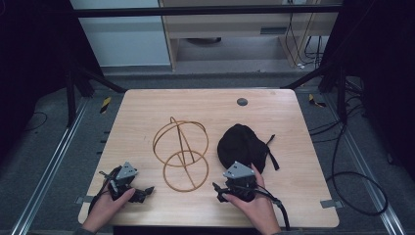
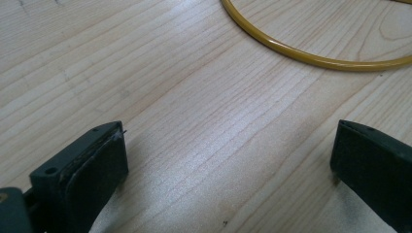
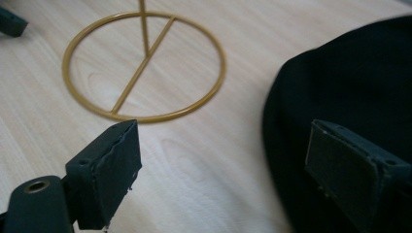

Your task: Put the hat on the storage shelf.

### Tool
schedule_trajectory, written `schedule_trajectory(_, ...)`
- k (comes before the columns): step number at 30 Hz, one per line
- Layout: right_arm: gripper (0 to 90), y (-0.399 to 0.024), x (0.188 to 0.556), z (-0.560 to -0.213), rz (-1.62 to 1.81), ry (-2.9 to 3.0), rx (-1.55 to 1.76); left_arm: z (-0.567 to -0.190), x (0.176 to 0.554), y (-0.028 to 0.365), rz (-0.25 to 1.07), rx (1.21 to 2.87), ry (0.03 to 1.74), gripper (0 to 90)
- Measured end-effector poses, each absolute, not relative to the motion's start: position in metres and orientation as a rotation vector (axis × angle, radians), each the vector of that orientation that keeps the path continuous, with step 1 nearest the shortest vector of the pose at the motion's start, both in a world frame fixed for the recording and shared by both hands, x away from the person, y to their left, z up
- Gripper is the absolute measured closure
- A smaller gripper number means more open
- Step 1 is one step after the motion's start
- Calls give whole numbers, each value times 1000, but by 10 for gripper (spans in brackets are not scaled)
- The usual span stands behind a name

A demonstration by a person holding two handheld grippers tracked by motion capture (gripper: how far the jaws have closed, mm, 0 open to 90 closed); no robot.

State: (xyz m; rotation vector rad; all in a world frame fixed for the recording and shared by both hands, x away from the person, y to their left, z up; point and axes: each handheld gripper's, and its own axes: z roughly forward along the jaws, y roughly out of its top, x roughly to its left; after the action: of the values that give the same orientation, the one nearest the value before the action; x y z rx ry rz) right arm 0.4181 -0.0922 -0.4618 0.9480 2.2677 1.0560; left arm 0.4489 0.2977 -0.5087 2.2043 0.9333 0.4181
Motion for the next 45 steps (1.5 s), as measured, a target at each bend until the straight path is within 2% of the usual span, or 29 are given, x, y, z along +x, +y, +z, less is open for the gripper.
schedule_trajectory(1, 116, -95, 421, -448, 1008, 2262, 933, -509, 449, 298, 419, 2205, 933, 0)
schedule_trajectory(9, 106, -122, 425, -403, 829, 2271, 912, -509, 449, 297, 416, 2203, 935, 0)
schedule_trajectory(16, 97, -143, 437, -379, 690, 2335, 944, -509, 449, 297, 415, 2203, 934, 0)
schedule_trajectory(17, 131, -147, 442, -372, 656, 2362, 953, -509, 449, 297, 415, 2204, 933, 0)
schedule_trajectory(21, 170, -151, 453, -363, 641, 2394, 968, -509, 449, 297, 415, 2204, 933, 0)
schedule_trajectory(24, 247, -154, 469, -354, 613, 2416, 961, -509, 449, 297, 415, 2204, 933, 0)
schedule_trajectory(31, 343, -144, 495, -357, 583, 2503, 958, -509, 449, 297, 415, 2204, 933, 0)
schedule_trajectory(45, 409, -132, 546, -379, 495, 2566, 1074, -509, 449, 297, 415, 2204, 932, 0)
